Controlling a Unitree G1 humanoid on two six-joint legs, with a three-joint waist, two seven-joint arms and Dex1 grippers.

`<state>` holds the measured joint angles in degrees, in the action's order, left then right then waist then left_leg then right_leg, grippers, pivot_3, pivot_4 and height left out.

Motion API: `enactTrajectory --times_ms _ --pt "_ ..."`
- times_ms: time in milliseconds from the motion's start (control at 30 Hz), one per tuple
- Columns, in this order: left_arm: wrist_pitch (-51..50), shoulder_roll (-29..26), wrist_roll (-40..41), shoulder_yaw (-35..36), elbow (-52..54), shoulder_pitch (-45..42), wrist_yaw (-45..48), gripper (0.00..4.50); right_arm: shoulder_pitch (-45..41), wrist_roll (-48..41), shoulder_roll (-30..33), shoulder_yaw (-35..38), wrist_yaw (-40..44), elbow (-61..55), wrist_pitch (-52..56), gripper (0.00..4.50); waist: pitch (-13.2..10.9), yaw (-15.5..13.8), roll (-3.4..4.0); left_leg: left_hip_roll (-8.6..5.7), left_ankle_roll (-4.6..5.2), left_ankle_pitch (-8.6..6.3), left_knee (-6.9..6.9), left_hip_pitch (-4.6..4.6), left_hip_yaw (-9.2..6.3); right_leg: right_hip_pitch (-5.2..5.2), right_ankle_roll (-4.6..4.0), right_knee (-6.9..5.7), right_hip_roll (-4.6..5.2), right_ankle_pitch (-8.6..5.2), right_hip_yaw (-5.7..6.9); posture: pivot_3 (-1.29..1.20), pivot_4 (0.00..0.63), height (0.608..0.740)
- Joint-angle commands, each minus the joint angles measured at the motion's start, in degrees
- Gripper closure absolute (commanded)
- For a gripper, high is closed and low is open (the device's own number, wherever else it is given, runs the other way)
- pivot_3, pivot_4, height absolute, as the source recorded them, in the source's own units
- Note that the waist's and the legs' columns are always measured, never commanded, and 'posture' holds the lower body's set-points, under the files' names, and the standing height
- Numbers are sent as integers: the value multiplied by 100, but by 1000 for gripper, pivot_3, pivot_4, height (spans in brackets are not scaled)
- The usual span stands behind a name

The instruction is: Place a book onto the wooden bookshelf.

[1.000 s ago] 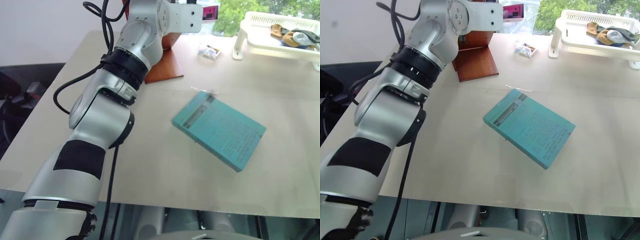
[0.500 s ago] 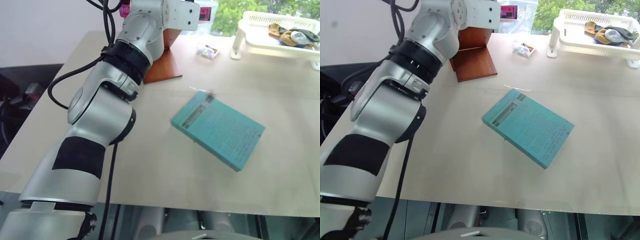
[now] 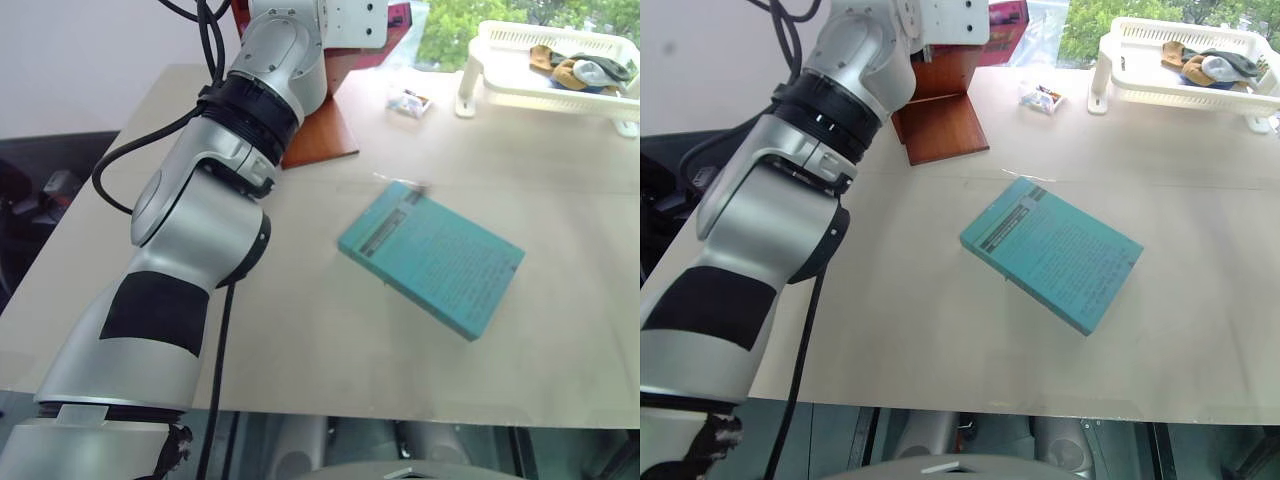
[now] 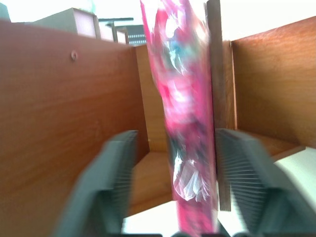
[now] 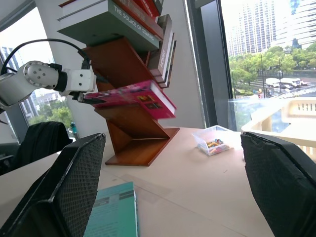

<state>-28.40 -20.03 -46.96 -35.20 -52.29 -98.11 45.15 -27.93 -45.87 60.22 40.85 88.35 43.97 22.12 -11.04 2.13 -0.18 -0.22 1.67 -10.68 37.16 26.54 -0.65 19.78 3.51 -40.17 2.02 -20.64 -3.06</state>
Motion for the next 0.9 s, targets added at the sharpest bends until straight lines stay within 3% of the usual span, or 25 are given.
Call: enactTrajectory --times_ms 33,267,600,900 --pt "-62 -81 -57 39 243 -126 107 70 -60 -68 38 111 253 -39 -98 0 0 -9 0 0 0 0 0 0 -1 0 0 -1 0 0 1 0 150 740" --pt "-29 -189 -102 5 365 -57 279 70 -53 -55 48 111 260 -10 -105 0 0 -7 0 0 0 0 1 0 -1 0 0 -2 0 0 1 0 150 740" --pt "593 -1066 123 344 803 -79 541 70 -115 14 50 19 261 70 -106 0 0 16 1 2 0 0 1 -1 1 3 0 -7 -1 0 -1 0 150 740" --pt "1005 -1589 1487 1355 1690 229 1737 70 -284 95 65 -109 284 200 -138 0 0 -11 2 2 0 0 10 -1 -2 1 1 -16 1 -1 4 0 150 740"
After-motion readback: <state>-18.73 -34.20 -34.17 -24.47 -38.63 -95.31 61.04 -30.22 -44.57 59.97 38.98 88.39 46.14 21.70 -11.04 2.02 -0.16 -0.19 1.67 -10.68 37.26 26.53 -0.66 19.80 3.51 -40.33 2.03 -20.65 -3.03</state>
